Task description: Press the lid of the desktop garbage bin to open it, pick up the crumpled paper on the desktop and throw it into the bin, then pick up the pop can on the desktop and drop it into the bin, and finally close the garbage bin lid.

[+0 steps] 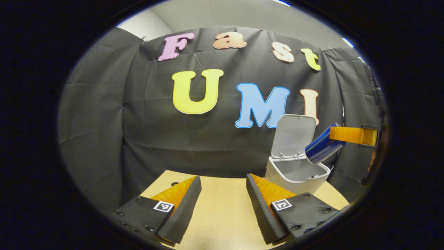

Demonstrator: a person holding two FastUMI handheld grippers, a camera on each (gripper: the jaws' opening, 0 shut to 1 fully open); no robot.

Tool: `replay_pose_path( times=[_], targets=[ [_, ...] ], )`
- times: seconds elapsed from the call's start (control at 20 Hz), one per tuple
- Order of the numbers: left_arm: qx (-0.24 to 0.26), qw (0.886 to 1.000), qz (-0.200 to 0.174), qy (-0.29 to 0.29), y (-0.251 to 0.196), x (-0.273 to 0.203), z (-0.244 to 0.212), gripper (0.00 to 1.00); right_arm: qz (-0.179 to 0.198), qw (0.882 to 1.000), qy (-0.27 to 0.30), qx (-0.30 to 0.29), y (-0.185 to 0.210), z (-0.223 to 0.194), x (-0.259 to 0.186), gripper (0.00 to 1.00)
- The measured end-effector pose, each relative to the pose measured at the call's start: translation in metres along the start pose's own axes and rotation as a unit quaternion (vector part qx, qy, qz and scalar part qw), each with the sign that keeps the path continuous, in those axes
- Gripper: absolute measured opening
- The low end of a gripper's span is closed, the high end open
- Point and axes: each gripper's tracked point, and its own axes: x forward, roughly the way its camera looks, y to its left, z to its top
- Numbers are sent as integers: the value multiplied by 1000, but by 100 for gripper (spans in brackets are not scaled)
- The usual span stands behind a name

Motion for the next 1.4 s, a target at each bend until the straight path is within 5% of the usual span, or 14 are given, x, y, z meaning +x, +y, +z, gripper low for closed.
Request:
replay_pose_path(
  times=[0.7, 1.4],
  targets=[
    [-2, 1000, 19, 5, 13, -1, -4, 89, -59, 998, 38, 3, -51, -38, 42, 81],
    [0, 1000, 11, 11, 5, 6, -6, 89, -69, 996, 53, 21, -59, -52, 43, 91]
  ],
)
